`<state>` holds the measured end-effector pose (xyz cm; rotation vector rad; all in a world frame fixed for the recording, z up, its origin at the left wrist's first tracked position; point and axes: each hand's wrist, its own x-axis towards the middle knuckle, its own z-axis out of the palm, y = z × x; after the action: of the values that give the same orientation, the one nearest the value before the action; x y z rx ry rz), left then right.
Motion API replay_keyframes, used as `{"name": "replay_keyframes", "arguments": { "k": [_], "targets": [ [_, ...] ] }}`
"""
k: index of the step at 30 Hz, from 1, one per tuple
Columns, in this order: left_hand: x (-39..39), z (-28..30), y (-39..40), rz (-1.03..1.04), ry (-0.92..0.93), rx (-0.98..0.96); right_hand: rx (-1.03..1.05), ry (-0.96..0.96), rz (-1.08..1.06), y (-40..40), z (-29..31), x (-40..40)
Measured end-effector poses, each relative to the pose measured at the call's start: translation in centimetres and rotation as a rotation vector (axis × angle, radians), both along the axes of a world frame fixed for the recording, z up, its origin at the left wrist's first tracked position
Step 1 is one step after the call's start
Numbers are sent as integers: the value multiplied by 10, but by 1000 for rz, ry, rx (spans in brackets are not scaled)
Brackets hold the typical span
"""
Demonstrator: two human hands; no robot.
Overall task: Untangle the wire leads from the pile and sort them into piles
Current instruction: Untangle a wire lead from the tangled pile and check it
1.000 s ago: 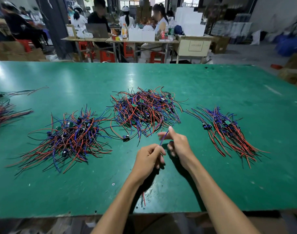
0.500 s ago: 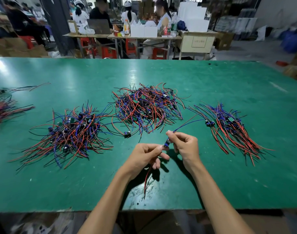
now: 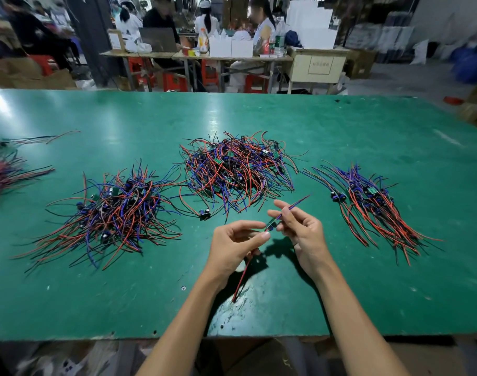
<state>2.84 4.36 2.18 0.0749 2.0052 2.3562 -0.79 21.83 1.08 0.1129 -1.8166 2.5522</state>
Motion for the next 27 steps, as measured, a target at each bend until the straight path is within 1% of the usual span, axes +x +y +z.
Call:
{"name": "replay_keyframes", "arguments": {
  "k": [3,7,9,12,15,16,17,19,22,23,24,25,27],
  "targets": [
    [2,-2,0,88,56,-2,-5,-5,40,-1,1,2],
    [1,-4,2,117,86,-16,-25,-18,33,-3,2,1],
    [0,-4,3,122,79,-16,0,-18,34,-4,5,2],
    [1,-3,3,95,38,-22,48,-23,-56,-8,6,4],
    [1,-2,4,90,16,-61,-52,-69,-183,-9,8,-2],
    [0,-2,5,114,14,-63,-41,-92,-214,-8,10,-5],
    [-1,-3,6,145,8,-51,25,-105,-256,-3,13,-10],
    [-3,-4,6,213,-4,-7,285,-78,-367,14,21,-27],
    [-10,-7,6,344,-15,-6,865,21,-570,56,45,-64],
    [-12,-9,7,403,-11,-29,1000,22,-612,72,53,-76],
    [-13,-10,7,460,-4,-53,1103,-6,-619,86,58,-88],
    [-14,-10,7,515,5,-80,1225,-80,-601,97,60,-97],
    [-15,-12,5,641,34,-157,1548,-282,-527,103,59,-104]
  ]
}}
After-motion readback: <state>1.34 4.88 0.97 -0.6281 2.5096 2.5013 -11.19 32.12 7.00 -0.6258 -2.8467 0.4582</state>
